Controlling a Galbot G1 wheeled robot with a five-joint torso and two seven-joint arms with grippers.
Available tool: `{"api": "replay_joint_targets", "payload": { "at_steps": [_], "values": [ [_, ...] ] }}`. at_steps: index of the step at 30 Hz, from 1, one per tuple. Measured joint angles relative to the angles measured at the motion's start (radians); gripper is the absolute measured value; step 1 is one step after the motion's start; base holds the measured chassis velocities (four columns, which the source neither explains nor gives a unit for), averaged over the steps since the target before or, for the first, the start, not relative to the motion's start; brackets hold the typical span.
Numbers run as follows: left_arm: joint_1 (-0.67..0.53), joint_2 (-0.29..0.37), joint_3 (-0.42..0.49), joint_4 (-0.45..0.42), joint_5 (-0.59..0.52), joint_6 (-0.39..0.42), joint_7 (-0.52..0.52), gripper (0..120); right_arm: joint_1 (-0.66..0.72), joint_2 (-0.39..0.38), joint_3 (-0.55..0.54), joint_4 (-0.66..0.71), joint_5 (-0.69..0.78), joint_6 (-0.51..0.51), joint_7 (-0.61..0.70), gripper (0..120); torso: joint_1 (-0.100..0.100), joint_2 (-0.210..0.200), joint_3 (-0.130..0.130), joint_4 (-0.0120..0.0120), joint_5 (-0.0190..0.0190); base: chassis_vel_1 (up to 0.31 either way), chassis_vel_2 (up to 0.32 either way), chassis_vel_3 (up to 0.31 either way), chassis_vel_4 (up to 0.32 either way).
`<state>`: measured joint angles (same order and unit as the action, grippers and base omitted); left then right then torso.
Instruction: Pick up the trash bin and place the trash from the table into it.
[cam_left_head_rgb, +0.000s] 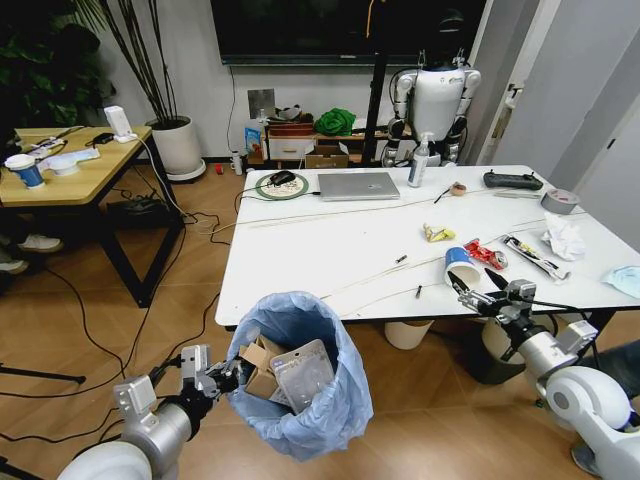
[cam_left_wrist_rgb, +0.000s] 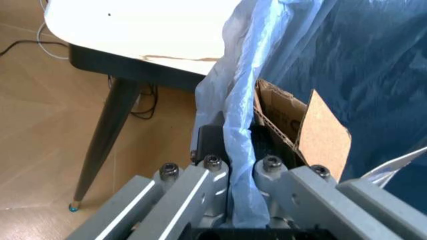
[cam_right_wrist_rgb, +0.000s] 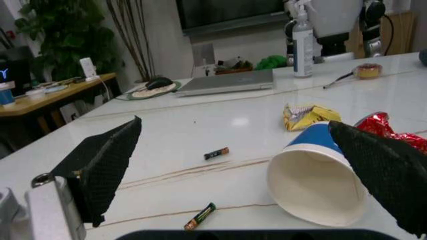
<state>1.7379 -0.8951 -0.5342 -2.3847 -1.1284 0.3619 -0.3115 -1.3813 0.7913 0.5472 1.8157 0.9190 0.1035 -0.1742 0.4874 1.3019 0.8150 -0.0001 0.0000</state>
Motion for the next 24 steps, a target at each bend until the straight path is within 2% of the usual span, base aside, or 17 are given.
{"api": "replay_joint_targets", "payload": {
  "at_steps": [15,19,22,24],
  "values": [
    [-0.003,0.003,0.007,0.001,0.005,0.000,0.000,0,0.011,-0.003,-0.010,0.000,0.008,0.001,0.010,100,0.000,0.000,0.000,-0.0001,-0.0001,-0.026,-0.022,0.023,0.025],
    [-0.001,0.004,0.002,0.001,0.002,0.000,-0.001,0,0.035,0.008,-0.051,0.020,-0.010,-0.022,0.108,100,0.000,0.000,0.000,-0.0003,0.0000,-0.026,-0.041,0.033,0.031],
    [0.020,0.004,-0.006,-0.001,0.005,0.001,-0.001,0,0.088,0.017,-0.158,0.074,-0.018,-0.082,0.296,100,0.000,0.000,0.000,0.0000,-0.0001,0.000,0.000,0.000,0.000],
    [0.020,0.004,-0.007,-0.001,0.005,0.001,-0.001,0,0.091,0.017,-0.164,0.077,-0.018,-0.089,0.309,100,0.000,0.000,0.000,0.0000,-0.0001,0.000,0.000,0.000,0.000]
  ]
}}
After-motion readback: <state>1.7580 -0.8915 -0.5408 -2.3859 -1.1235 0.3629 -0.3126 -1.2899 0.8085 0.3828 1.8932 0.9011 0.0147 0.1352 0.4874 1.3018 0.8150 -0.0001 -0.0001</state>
